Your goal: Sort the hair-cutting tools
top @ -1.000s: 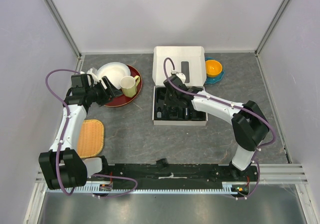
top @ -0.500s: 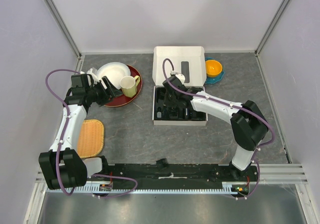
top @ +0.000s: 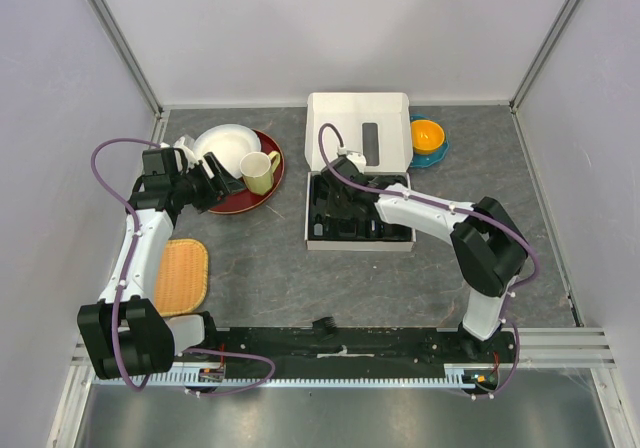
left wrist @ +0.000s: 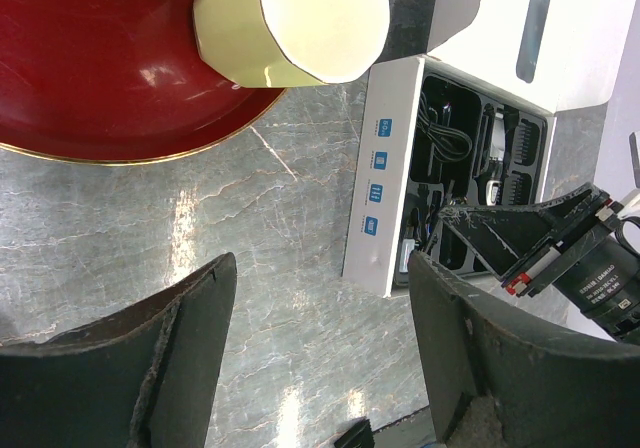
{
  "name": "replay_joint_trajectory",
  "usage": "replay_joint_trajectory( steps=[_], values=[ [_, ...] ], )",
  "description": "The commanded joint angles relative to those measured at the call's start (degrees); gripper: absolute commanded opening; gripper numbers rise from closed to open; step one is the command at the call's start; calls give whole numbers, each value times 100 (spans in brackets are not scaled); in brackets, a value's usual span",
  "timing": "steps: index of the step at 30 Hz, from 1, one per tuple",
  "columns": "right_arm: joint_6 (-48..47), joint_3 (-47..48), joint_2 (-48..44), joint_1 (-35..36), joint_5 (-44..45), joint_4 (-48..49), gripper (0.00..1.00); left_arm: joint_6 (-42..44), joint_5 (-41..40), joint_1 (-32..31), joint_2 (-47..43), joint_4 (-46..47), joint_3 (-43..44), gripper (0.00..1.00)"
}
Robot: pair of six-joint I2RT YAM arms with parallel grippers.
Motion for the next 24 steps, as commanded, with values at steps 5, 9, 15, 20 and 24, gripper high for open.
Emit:
replay_joint_trajectory(
  steps=[5,9,15,20,24],
  values=[
    [-148,84,118,119,284,-108,0,133,77,18,-114,139,72,75],
    [-139,110,109,154,460,-214,0,141,16,18,-149,148,54,75],
    [-183,189,135,225,601,-302,0,141,25,18,-149,139,54,75],
    [-183,198,144,312,662,-363,0,141,24,18,-149,148,54,75],
    [-174,198,135,348,680,-398,0,141,16,27,-149,139,54,75]
  ],
)
